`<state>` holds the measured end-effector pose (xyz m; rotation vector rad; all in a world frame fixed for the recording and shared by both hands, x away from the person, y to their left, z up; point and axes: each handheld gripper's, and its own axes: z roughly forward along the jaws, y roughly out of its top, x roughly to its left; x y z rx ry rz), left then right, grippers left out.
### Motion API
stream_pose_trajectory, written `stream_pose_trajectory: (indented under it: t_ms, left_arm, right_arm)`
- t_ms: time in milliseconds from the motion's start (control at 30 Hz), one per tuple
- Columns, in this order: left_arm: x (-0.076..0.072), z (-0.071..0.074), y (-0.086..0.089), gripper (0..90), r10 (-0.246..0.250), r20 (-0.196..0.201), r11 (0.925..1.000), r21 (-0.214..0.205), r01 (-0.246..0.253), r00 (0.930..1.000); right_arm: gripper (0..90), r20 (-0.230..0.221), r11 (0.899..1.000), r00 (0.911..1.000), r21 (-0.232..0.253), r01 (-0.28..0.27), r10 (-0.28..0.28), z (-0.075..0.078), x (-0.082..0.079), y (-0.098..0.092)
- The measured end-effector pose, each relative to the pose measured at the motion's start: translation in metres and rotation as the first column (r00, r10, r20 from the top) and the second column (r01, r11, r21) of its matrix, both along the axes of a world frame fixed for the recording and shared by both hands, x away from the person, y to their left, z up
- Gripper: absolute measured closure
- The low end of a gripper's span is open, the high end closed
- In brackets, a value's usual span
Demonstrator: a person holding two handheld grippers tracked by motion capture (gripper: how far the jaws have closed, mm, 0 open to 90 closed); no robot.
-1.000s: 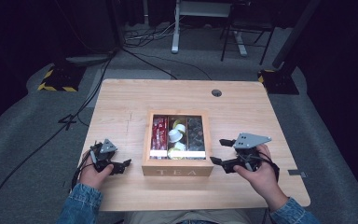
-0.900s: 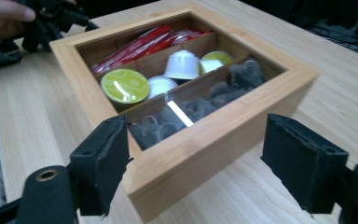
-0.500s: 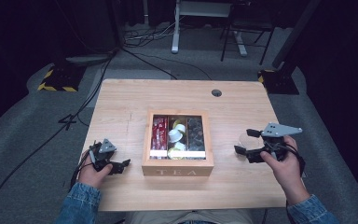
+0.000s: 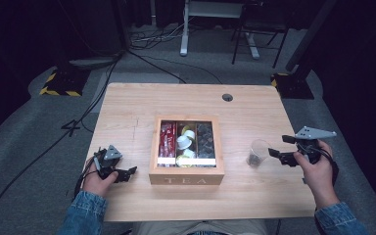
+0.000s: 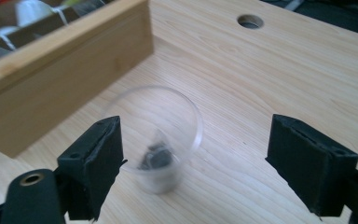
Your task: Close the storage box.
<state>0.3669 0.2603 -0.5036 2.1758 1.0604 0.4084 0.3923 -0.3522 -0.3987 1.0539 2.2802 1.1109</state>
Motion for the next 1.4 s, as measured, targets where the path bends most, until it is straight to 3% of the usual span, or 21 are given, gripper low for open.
stream_pose_trajectory:
  t_ms: [200, 667, 1100, 1400]
  left_arm:
    - [0.0, 0.0, 0.0, 15.6, 0.0, -0.001, 1.0, -0.001, 0.0, 1.0]
    - [0.0, 0.0, 0.0, 15.6, 0.001, -0.005, 1.0, -0.004, -0.001, 1.0]
    - [0.0, 0.0, 0.0, 15.7, 0.001, -0.005, 1.0, -0.004, -0.001, 1.0]
    - [0.0, 0.0, 0.0, 15.6, 0.001, -0.005, 1.0, -0.004, -0.001, 1.0]
  right_arm:
    - [19.6, -0.026, 0.997, 0.997, -0.028, 0.072, -0.073, -0.016, 0.005, -0.022]
    - [20.4, -0.113, 0.99, 0.9845, -0.05, 0.129, -0.134, -0.062, 0.016, -0.05]
    - [20.4, -0.137, 0.99, 0.981, -0.01, 0.138, -0.138, -0.093, 0.012, -0.053]
    - [15.9, -0.107, 0.992, 0.9866, -0.04, 0.119, -0.123, -0.102, 0.007, -0.045]
